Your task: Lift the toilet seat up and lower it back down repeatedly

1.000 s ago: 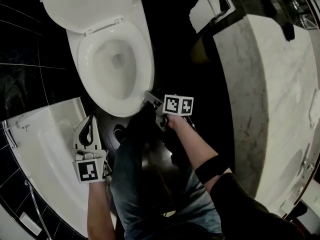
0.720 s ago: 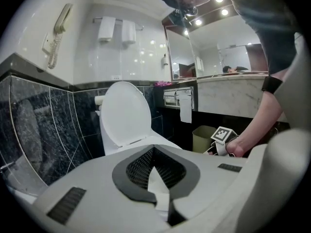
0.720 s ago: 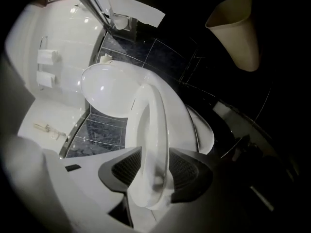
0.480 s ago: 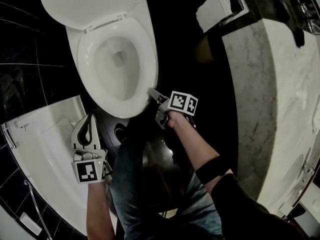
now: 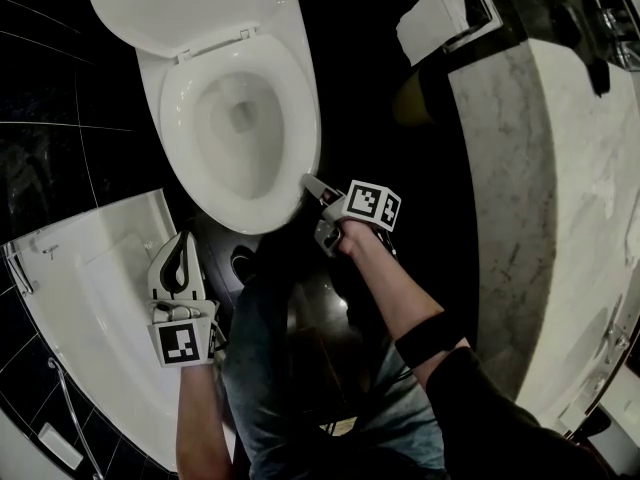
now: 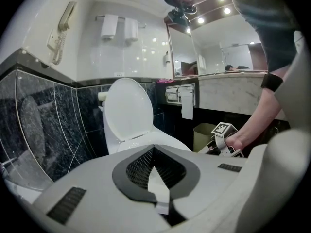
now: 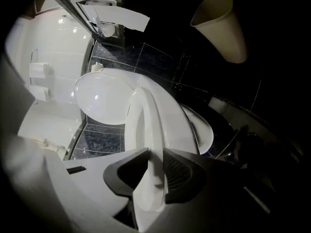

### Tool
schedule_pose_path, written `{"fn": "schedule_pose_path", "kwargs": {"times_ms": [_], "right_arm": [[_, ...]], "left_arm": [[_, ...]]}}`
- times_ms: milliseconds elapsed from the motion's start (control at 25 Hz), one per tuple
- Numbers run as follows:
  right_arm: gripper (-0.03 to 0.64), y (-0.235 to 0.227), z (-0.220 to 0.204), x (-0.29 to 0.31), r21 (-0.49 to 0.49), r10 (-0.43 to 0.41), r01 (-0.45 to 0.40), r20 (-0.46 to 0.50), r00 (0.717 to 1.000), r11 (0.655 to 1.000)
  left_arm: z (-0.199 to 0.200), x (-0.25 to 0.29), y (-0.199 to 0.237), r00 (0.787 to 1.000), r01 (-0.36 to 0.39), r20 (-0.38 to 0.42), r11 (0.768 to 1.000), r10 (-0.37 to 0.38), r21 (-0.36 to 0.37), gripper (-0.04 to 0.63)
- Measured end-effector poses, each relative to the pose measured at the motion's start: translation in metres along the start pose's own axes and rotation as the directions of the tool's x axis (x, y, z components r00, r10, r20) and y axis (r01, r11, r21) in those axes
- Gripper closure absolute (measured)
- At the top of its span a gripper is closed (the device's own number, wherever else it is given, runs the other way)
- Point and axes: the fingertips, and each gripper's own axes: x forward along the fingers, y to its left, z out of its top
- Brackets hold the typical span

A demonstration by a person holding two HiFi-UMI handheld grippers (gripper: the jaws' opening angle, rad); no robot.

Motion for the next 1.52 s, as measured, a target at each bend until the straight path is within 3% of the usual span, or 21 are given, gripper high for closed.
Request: {"fn": "schedule_pose_path", "kwargs": {"times_ms": [240, 560, 720, 1040, 1320, 1520], "right_arm": [[0.515, 0.022, 0.003, -0.014, 0.005, 0.023, -0.023, 0.004, 1.0, 1.0], [0.526, 0.07, 0.011, -0.038, 0.012, 0.028, -0.028, 0.004, 1.0, 1.0], [0.529, 0.094, 0.018, -0.047, 0.01, 0.029, -0.029, 0.007, 1.0, 1.0], [0.529, 0.144, 0.031, -0.058, 0.063, 0.059, -0.061, 0.028, 0.998, 0.996], [0.529, 0.157, 0.04, -0.065, 0.038, 0.036, -0.037, 0.031, 0.999, 0.999], [0.529, 0.164, 0.042, -0.064, 0.079, 0.05, -0.054, 0.05, 0.997, 0.995]], "left_arm": [[0.001, -0.011, 0.006, 1.0, -0.005, 0.003, 1.0, 0.005, 0.012, 0.611], [0.005, -0.028, 0.011, 0.999, -0.008, -0.037, 0.999, 0.007, -0.046, 0.611], [0.008, -0.035, 0.017, 0.999, -0.016, -0.052, 0.999, 0.015, -0.035, 0.611], [-0.008, -0.035, 0.019, 0.986, -0.03, -0.167, 0.99, 0.006, -0.14, 0.611], [-0.027, -0.018, 0.011, 0.976, -0.005, -0.215, 0.985, -0.033, -0.172, 0.611], [-0.037, -0.004, 0.003, 0.968, 0.02, -0.24, 0.98, -0.068, -0.196, 0.611]]}}
